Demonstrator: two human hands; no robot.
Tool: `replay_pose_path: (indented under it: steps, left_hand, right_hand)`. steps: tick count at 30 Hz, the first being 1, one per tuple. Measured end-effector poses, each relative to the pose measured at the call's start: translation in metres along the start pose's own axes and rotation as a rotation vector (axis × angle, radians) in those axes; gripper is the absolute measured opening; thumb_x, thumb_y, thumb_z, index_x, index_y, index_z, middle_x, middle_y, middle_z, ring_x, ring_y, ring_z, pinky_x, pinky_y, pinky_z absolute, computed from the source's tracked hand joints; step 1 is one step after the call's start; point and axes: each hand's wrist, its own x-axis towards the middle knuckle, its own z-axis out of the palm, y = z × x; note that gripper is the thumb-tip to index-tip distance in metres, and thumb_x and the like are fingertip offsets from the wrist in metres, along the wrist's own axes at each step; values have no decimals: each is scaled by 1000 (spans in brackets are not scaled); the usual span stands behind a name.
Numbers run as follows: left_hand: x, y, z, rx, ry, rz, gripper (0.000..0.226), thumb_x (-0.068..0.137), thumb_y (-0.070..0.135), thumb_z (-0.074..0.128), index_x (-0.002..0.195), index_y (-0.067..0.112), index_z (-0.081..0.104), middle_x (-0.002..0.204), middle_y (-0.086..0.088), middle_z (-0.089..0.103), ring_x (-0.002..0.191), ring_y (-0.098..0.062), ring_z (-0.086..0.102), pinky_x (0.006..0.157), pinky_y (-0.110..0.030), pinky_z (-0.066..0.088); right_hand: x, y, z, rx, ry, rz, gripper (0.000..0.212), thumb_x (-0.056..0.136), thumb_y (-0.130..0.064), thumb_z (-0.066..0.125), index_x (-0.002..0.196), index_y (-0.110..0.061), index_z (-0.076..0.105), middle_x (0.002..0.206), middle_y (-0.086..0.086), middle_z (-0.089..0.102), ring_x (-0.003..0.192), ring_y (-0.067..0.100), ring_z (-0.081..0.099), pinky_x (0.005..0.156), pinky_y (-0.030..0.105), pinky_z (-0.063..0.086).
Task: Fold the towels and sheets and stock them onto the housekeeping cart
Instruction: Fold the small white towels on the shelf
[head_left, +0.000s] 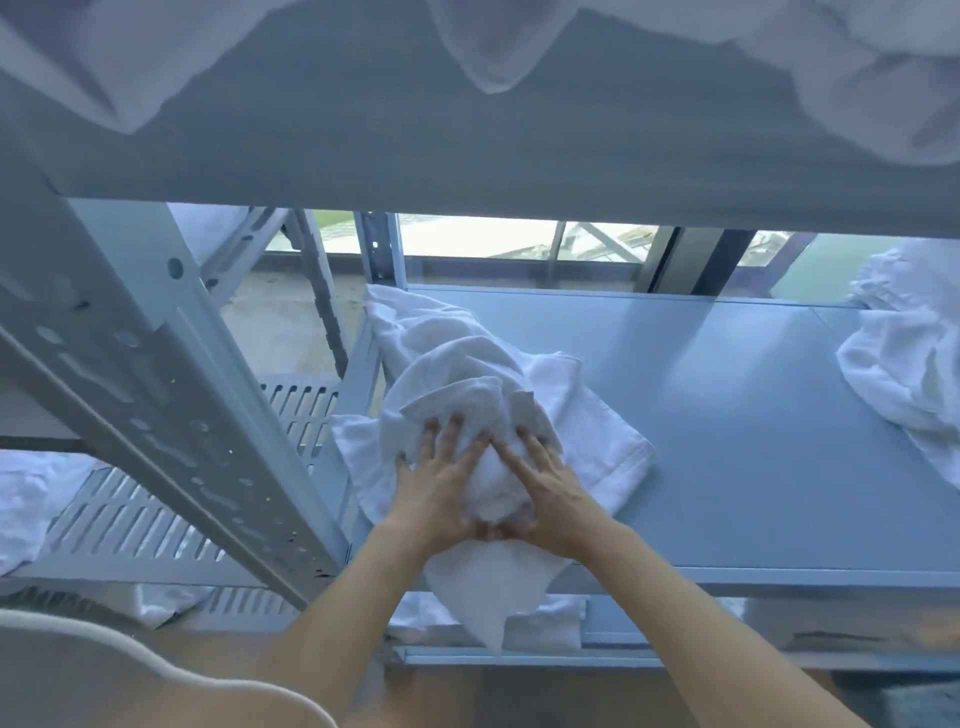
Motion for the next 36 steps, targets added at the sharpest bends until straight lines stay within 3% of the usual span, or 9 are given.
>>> replay_pose_path:
  steps: [3, 7, 11, 14, 21, 36]
  left_hand:
    - [3, -17, -10, 36, 15, -31, 125, 65, 83, 69, 157, 51, -8, 169, 8, -21, 157, -29, -13, 118, -71, 16]
    - [-1, -32, -24, 85, 44, -101, 113, 73, 70, 72, 160, 46, 4, 171, 4, -11, 157, -32, -5, 118, -71, 18]
    - [-6, -12, -30, 130, 88, -135, 102, 76, 63, 72, 159, 42, 17, 171, -1, 1, 157, -35, 1, 116, -73, 19]
    - [0, 21, -32, 98, 145, -112, 101, 76, 60, 74, 159, 44, 18, 171, -1, 5, 157, -35, 1, 117, -73, 18]
    - [47, 144, -16, 62, 186, -30, 102, 76, 69, 73, 159, 38, 23, 171, -1, 4, 158, -33, -3, 117, -72, 18]
    - [158, 454, 64, 22, 125, 283, 96, 81, 58, 74, 159, 33, 23, 171, -3, 8, 157, -33, 3, 119, -68, 21]
  right_hand:
    - [18, -13, 9, -27, 26, -11, 112, 65, -88, 55, 153, -62, -10, 171, 1, -5, 157, 30, 0, 120, 64, 19]
    - [40, -36, 29, -72, 45, 6, 105, 80, -77, 60, 156, -56, -9, 171, 3, -7, 156, 34, 1, 118, 66, 18]
    - [42, -31, 26, -86, 53, -30, 102, 76, -80, 49, 157, -54, -8, 171, 3, -5, 156, 34, 4, 115, 65, 26]
    - [29, -3, 6, -119, 107, -101, 101, 82, -73, 56, 156, -55, -11, 171, 3, -4, 156, 30, 6, 112, 64, 30]
    - [-17, 111, -68, -153, 175, -57, 94, 89, -70, 58, 161, -47, 3, 171, 3, -3, 156, 33, 6, 117, 64, 22]
    - [-184, 404, -224, -276, 365, 325, 90, 92, -61, 60, 162, -42, 6, 170, 3, -4, 157, 29, 5, 121, 63, 18]
